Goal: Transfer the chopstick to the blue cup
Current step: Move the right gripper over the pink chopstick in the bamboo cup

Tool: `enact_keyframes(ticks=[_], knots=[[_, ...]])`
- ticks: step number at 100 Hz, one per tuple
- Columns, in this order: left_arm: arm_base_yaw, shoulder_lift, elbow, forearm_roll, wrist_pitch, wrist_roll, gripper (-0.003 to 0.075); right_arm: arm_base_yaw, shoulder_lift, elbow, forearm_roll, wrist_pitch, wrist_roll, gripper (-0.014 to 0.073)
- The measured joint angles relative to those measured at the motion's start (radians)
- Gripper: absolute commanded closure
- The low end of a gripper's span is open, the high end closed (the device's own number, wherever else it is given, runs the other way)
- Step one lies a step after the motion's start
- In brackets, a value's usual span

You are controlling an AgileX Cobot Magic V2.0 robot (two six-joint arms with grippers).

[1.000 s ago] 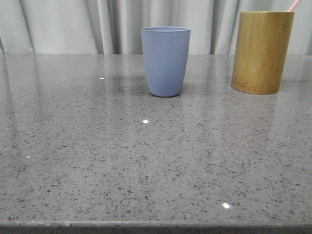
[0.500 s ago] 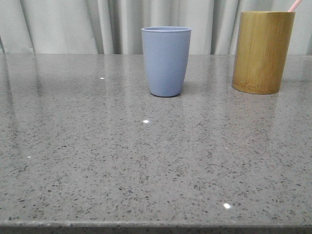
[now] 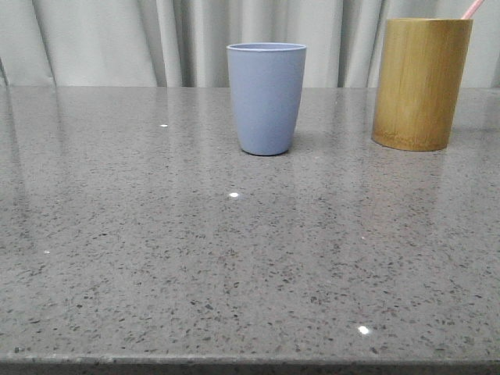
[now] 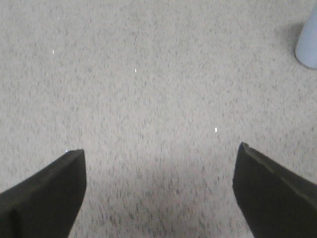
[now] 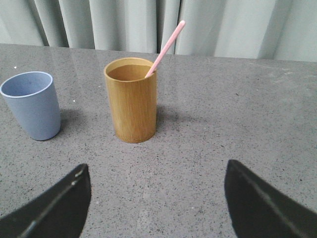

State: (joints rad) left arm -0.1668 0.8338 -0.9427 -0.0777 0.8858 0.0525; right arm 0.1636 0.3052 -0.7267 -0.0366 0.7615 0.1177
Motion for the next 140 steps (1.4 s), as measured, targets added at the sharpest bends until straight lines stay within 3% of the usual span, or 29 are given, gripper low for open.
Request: enact_keyframes(ticks=[21,43,68,95,140], knots=[[0.0,-0.157,0.137,0.004,-0.009,-0.008,0.0131,0.0,0.0,0.0,0.0,0.0,0.0,0.0032],[0.0,-0.182,0.159,0.008,-0.013,-0.008,0.0131,0.0,0.002,0.0,0.0,-0.037,0.0,0.0032],[0.0,-0.182,0.159,0.008,-0.018,-0.009,0.0131,0.0,0.084,0.044,0.0,-0.355,0.0,0.0032],[0.0,-0.182,0.159,0.008,-0.018,-0.009,0.0131,0.0,0.33,0.063,0.0,-0.674,0.0,0.0032],[0.0,-0.182,0.159,0.008,-0.018,-0.009,0.0131,0.0,0.695,0.065,0.138,-0.99,0.002,0.0032]])
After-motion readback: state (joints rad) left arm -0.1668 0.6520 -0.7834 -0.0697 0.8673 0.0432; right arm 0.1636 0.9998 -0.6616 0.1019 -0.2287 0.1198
